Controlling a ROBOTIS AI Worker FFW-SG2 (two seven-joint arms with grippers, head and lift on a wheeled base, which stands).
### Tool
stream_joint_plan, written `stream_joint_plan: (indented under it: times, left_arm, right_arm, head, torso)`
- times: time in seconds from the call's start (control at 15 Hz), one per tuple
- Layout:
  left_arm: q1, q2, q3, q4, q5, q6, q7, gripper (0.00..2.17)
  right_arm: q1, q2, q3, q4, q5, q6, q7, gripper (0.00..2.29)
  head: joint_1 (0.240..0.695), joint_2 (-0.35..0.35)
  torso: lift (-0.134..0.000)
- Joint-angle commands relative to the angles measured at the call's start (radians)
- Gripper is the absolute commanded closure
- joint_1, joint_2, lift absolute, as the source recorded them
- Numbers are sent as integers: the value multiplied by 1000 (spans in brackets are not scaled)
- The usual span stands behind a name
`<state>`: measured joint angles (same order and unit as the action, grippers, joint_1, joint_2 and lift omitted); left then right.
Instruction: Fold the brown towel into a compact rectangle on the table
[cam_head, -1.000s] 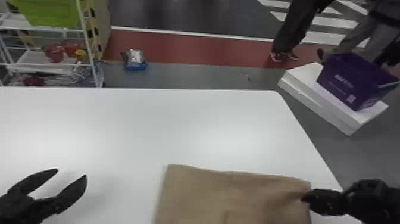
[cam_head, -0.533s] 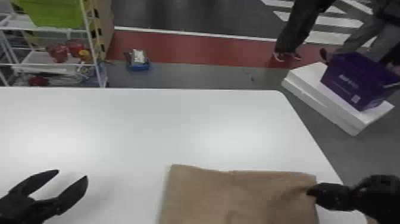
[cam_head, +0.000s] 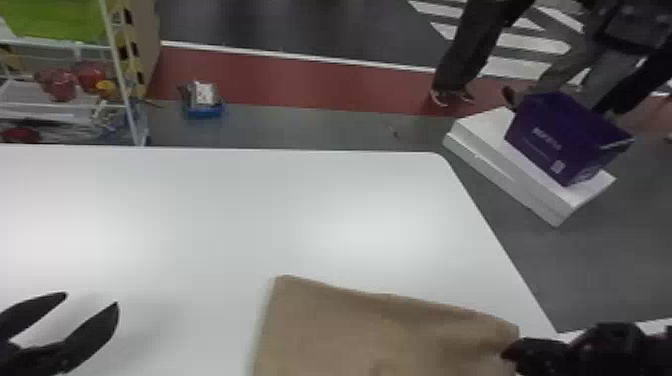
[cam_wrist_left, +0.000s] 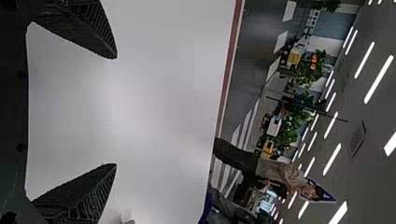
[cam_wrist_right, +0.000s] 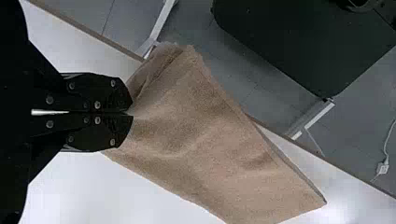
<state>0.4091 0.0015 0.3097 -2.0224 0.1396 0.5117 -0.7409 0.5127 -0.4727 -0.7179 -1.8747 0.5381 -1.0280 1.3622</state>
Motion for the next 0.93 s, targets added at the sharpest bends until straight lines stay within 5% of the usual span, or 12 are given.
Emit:
stream_joint_plan:
  times: [0.0,0.4,0.53,0.67,0.87]
  left_arm:
    - [8,-4,5,-6,0,0,0,53]
    - [8,-4,-6,4,0,-3,0,53]
    - [8,-4,-3,2,0,-3,-3,53]
    - [8,-4,5,2,0,-3,-6,53]
    - [8,-4,6,5,0,-3,-6,53]
  right_arm:
    - [-14,-3,11,6,13,0,5,1399]
    - [-57,-20,2,49,39,0,5,1366]
    - [-60,-20,0,57,45,3,5,1001]
    - [-57,-17,0,57,43,15,5,107]
    - [-68,-17,-40,62,-1,36,5,53]
  head:
    - [695,-264]
    - [695,-277]
    - [695,-288]
    - [695,-293]
    - [695,-291]
  torso:
    - [-134]
    - [-134]
    - [-134]
    - [-134]
    - [-134]
